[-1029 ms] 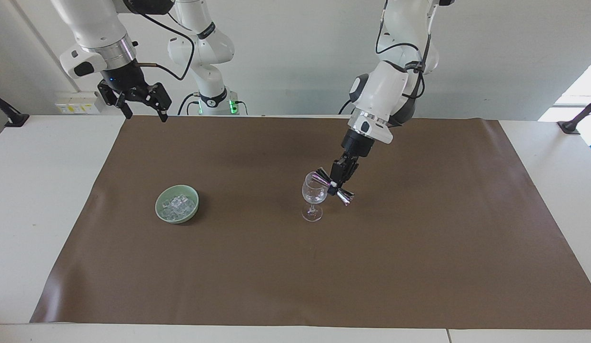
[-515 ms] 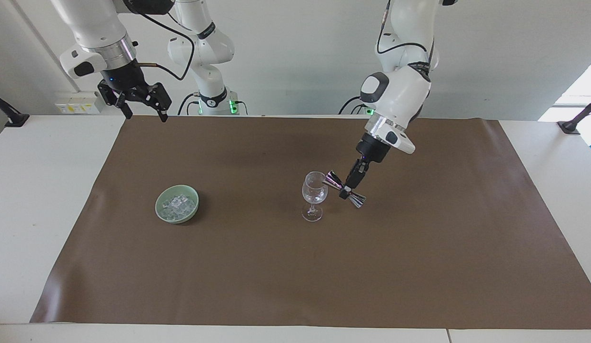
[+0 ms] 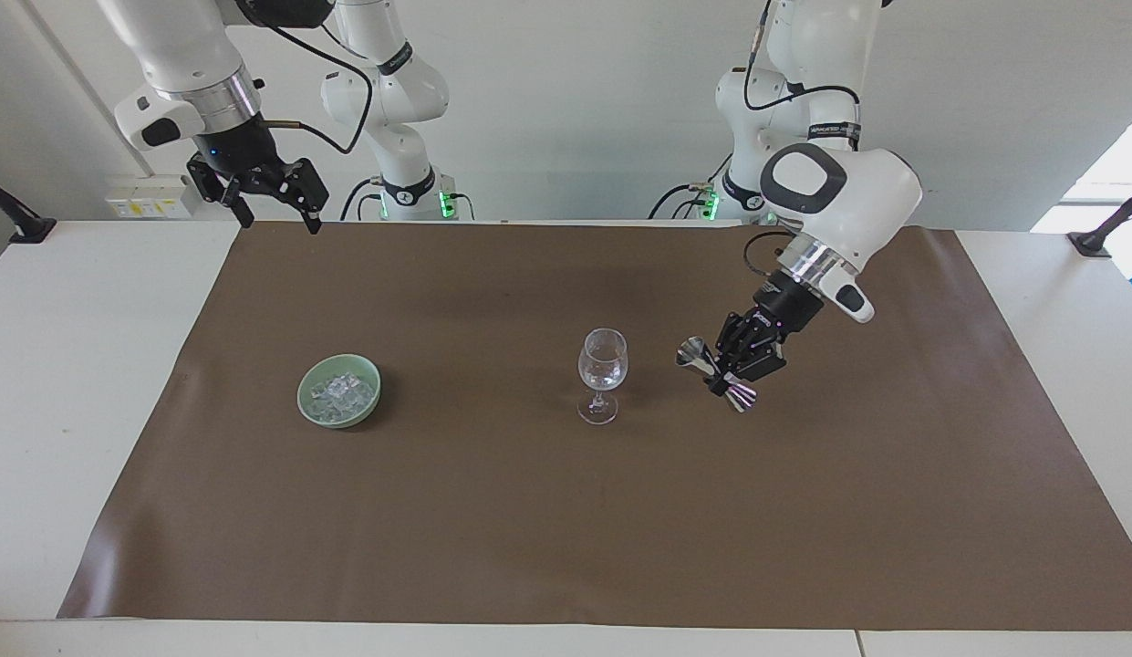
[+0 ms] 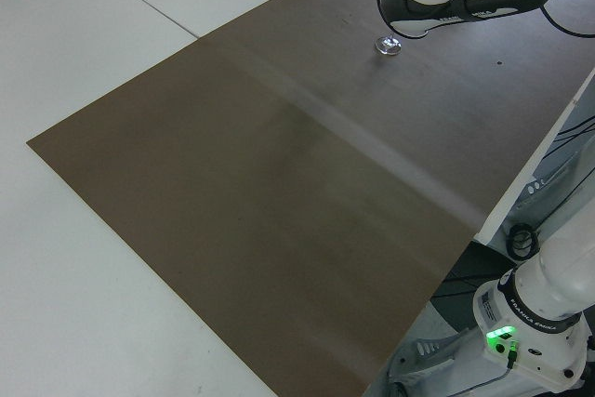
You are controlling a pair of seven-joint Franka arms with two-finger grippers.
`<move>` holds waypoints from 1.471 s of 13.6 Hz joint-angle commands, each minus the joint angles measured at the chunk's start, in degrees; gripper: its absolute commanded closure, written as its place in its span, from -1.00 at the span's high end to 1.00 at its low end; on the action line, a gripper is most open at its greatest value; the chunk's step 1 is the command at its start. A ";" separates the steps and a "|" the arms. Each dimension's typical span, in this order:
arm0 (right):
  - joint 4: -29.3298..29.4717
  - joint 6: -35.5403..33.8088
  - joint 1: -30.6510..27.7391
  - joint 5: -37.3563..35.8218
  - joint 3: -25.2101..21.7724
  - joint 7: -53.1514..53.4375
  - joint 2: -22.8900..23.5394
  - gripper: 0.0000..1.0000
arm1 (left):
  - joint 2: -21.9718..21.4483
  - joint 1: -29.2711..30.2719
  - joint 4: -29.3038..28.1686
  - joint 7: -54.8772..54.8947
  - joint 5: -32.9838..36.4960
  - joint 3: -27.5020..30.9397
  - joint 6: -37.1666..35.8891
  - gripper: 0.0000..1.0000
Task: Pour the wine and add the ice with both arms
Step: 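Carry the silver cup back toward the robot with the left gripper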
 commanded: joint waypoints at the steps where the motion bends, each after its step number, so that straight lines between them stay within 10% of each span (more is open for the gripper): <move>1: -0.10 -0.81 0.02 -0.16 -0.08 -1.06 -0.24 1.00 | -0.22 4.27 0.27 0.64 -5.22 -0.33 -6.31 -1.00; 20: -0.10 -0.81 0.02 -0.16 -0.17 -1.06 -0.24 1.00 | 12.17 27.31 0.36 9.43 -29.85 -0.42 -35.86 -1.00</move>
